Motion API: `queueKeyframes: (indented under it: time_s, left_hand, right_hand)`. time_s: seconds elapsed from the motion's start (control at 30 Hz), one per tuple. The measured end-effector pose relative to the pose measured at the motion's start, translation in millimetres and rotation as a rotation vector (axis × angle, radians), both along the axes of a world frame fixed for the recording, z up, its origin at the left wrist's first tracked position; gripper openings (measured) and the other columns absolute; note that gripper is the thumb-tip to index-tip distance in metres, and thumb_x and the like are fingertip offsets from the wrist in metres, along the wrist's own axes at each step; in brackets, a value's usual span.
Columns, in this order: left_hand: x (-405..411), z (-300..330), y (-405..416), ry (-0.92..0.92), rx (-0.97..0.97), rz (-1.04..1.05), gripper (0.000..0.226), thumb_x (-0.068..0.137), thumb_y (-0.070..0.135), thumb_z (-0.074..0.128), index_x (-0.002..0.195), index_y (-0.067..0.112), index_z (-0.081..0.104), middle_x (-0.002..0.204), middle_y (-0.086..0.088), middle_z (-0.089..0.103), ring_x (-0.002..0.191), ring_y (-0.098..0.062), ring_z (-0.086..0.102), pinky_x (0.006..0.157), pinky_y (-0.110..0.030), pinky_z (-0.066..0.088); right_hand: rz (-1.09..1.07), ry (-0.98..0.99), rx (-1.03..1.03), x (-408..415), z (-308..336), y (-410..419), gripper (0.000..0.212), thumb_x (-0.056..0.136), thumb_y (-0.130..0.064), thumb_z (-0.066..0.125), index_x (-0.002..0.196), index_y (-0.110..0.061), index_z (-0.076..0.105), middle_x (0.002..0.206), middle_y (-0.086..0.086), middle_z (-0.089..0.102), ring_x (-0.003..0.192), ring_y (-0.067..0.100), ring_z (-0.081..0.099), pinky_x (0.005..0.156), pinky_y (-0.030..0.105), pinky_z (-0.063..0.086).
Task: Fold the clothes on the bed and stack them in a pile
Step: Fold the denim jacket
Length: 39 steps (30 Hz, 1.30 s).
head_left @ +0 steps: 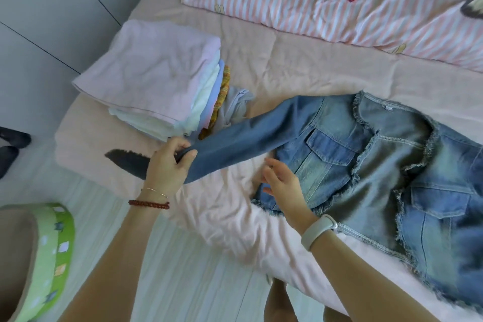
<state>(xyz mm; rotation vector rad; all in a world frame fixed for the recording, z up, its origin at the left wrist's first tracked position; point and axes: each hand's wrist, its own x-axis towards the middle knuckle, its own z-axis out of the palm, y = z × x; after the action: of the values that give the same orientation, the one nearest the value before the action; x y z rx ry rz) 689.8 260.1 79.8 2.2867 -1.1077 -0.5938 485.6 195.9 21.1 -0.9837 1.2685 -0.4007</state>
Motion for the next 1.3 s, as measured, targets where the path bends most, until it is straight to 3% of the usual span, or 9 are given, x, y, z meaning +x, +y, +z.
queueKeyframes:
  time_s: [0.13, 0.27, 0.43, 0.63, 0.73, 0.87, 1.03, 1.17, 1.3]
  left_hand:
    - [-45, 25, -10, 0.271, 0.077, -0.41, 0.012, 0.087, 0.005, 0.058, 0.096, 0.013, 0.059, 0.085, 0.009, 0.063, 0.08, -0.008, 0.061, 0.072, -0.012, 0.045]
    - [-77, 4, -9, 0.559, 0.224, -0.437, 0.017, 0.09, 0.005, 0.055, 0.087, 0.022, 0.057, 0.089, 0.006, 0.066, 0.091, -0.01, 0.063, 0.086, -0.023, 0.048]
    - [-71, -44, -42, 0.19, 0.22, -0.291, 0.024, 0.09, 0.006, 0.052, 0.113, 0.012, 0.056, 0.113, -0.004, 0.062, 0.107, -0.023, 0.058, 0.089, -0.023, 0.041]
    - [-105, -100, -132, -0.196, 0.217, -0.73, 0.058, 0.09, 0.016, 0.055, 0.143, 0.022, 0.033, 0.153, -0.004, 0.021, 0.134, -0.026, 0.024, 0.107, -0.036, 0.027]
    - [-118, -125, -165, -0.329, 0.302, -0.853, 0.062, 0.089, 0.02, 0.06, 0.144, 0.025, 0.032, 0.155, -0.005, 0.011, 0.139, -0.027, 0.013, 0.111, -0.034, 0.019]
    - [-119, -130, -186, -0.296, 0.075, -0.663, 0.024, 0.088, 0.003, 0.057, 0.109, 0.003, 0.067, 0.127, -0.019, 0.049, 0.113, -0.035, 0.047, 0.089, -0.036, 0.038]
    - [-101, -113, -199, 0.102, 0.016, -0.52, 0.016, 0.09, -0.002, 0.047, 0.094, 0.003, 0.062, 0.092, -0.015, 0.063, 0.087, -0.027, 0.055, 0.083, -0.038, 0.042]
    - [-102, -94, -209, 0.236, 0.04, -0.502, 0.015, 0.082, 0.021, 0.054, 0.068, 0.025, 0.054, 0.062, 0.002, 0.051, 0.062, -0.012, 0.043, 0.066, -0.031, 0.036]
    - [-104, -83, -232, -0.056, 0.172, -0.716, 0.029, 0.083, 0.031, 0.061, 0.057, 0.018, 0.058, 0.053, 0.002, 0.049, 0.058, -0.021, 0.047, 0.06, -0.031, 0.035]
  right_hand:
    - [0.013, -0.277, 0.488, 6, 15, -38, 0.028, 0.089, -0.045, 0.055, 0.097, -0.019, 0.063, 0.083, 0.0, 0.07, 0.076, 0.017, 0.067, 0.078, 0.039, 0.056]
    - [0.101, -0.014, 0.394, -1, 0, -53, 0.015, 0.089, -0.001, 0.051, 0.102, -0.002, 0.06, 0.072, 0.009, 0.06, 0.06, 0.018, 0.058, 0.054, 0.024, 0.052]
    - [-0.132, 0.275, 0.111, -78, -39, -61, 0.031, 0.093, -0.008, 0.046, 0.123, -0.007, 0.054, 0.084, 0.002, 0.06, 0.073, 0.022, 0.059, 0.061, 0.021, 0.046]
    - [0.08, 0.58, 0.023, -136, -64, -17, 0.077, 0.082, -0.039, 0.065, 0.144, -0.018, 0.024, 0.13, 0.005, 0.041, 0.123, 0.024, 0.041, 0.102, 0.04, 0.038]
    - [0.044, 0.732, 0.043, -132, -75, -1, 0.061, 0.082, -0.04, 0.062, 0.13, -0.014, 0.035, 0.127, 0.007, 0.042, 0.124, 0.026, 0.038, 0.102, 0.037, 0.034]
    - [0.061, 0.784, 0.152, -125, -73, -15, 0.025, 0.088, -0.023, 0.047, 0.109, -0.007, 0.048, 0.117, 0.012, 0.052, 0.112, 0.032, 0.047, 0.087, 0.035, 0.04]
    - [-0.109, 0.551, 0.01, -155, -50, -40, 0.018, 0.088, -0.005, 0.04, 0.074, -0.016, 0.044, 0.071, 0.009, 0.054, 0.071, 0.028, 0.045, 0.057, 0.03, 0.027]
    - [-0.159, 0.388, -0.11, -191, -38, -70, 0.011, 0.095, -0.015, 0.043, 0.097, -0.011, 0.053, 0.086, 0.006, 0.058, 0.087, 0.023, 0.053, 0.067, 0.027, 0.034]
    - [0.351, 0.572, -0.087, -227, -29, -102, 0.043, 0.087, -0.038, 0.057, 0.123, -0.022, 0.04, 0.098, -0.008, 0.05, 0.091, 0.015, 0.051, 0.075, 0.024, 0.035]
